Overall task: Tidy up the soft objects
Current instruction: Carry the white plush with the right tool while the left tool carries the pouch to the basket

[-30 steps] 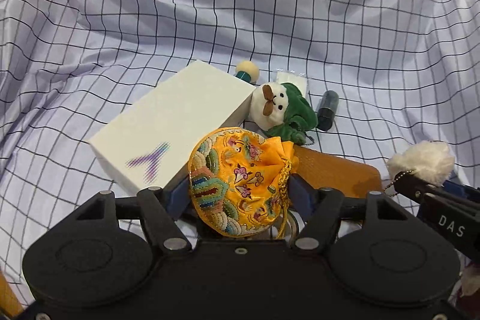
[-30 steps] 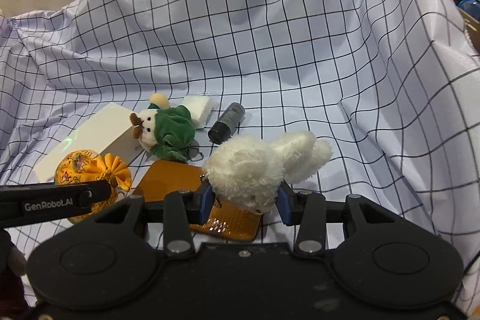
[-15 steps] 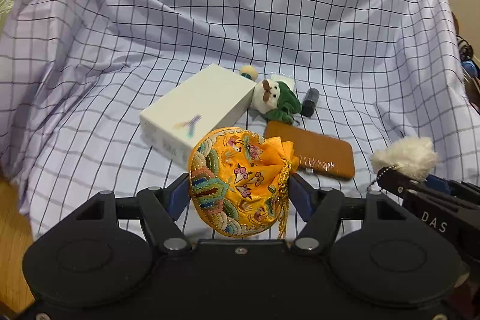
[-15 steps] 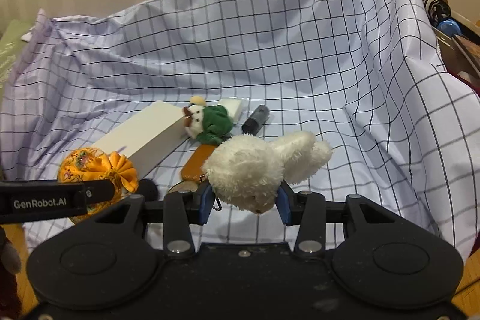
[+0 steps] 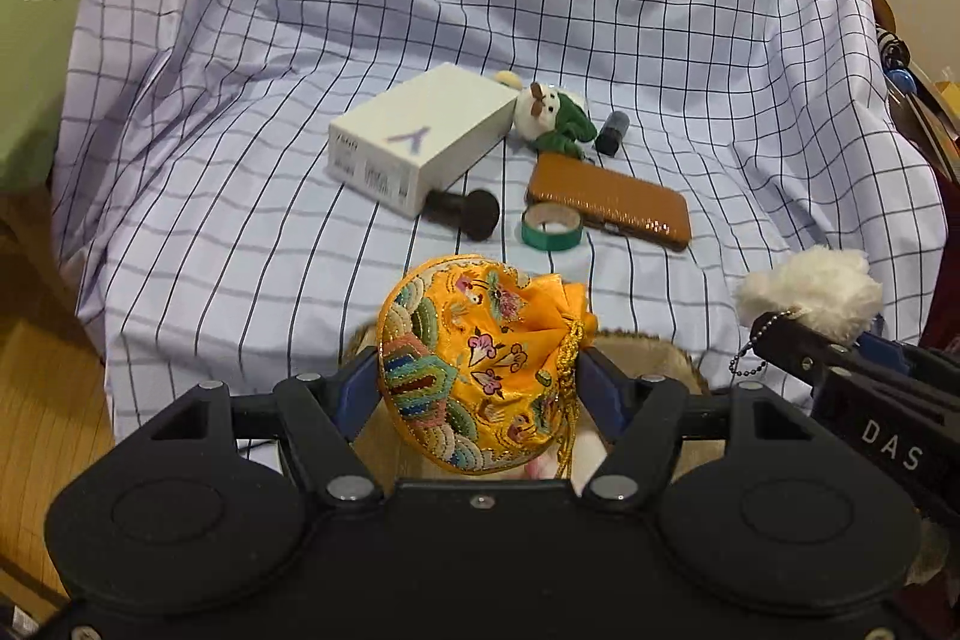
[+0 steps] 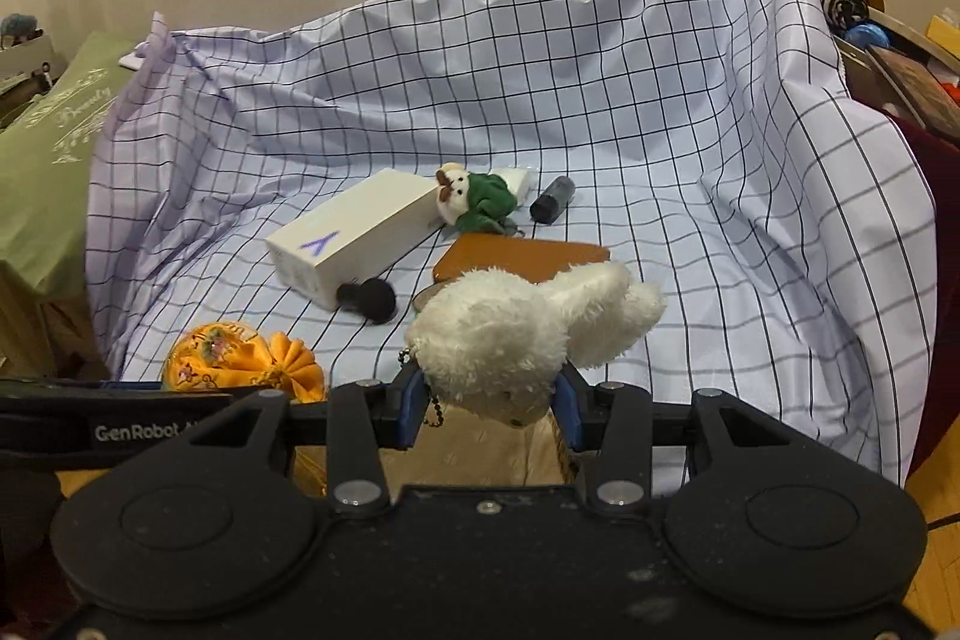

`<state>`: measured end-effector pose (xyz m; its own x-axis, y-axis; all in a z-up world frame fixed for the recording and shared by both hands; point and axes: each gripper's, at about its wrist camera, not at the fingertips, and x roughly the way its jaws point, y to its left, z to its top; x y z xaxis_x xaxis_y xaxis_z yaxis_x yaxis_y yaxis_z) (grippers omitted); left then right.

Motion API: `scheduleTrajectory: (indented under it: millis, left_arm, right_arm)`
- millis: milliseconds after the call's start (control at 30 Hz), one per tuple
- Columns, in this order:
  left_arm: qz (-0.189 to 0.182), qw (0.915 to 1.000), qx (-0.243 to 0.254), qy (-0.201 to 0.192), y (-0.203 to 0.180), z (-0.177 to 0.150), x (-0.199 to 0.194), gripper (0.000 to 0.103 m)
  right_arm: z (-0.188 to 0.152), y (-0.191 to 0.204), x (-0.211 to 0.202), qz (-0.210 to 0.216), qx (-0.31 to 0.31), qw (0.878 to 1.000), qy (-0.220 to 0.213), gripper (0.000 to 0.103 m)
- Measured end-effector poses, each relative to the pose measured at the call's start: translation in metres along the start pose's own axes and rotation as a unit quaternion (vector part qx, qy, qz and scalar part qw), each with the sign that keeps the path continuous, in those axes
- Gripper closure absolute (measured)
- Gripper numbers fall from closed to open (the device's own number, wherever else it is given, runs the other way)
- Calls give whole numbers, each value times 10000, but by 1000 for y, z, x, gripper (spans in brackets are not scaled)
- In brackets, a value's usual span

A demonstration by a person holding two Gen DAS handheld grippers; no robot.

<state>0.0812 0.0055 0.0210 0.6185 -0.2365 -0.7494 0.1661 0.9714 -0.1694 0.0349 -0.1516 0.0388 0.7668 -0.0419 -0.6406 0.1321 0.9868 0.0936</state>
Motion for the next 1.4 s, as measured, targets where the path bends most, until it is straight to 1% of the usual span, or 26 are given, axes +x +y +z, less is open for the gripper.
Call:
scheduleTrajectory:
  millis: [300, 400, 467, 600, 733, 967, 1400]
  left_arm:
    - [57, 9999, -142, 8, 2, -29, -16, 38]
    - [82, 9997, -225, 10, 3, -35, -18, 38]
    - [73, 9996, -279, 78, 5, -38, -15, 38]
    - [9, 9988, -416, 265, 10, -42, -7, 38]
    - [6, 9984, -486, 305, 13, -47, -6, 38]
    - [-19, 9977, -514, 450, 15, -53, 0, 38]
    - [1, 9981, -403, 473, 12, -56, 2, 37]
  right_arm:
    - [-26, 1, -37, 225, 102, 9996, -157, 61]
    - [-32, 0, -47, 297, 162, 9993, -178, 61]
    - [-35, -1, -51, 331, 172, 9992, -153, 61]
    - [-42, -2, -49, 374, 222, 9991, -14, 61]
    - [-46, -1, -45, 446, 284, 9985, 140, 61]
    - [-47, 2, -44, 502, 257, 9982, 191, 61]
    - [-49, 2, -40, 549, 294, 9976, 315, 60]
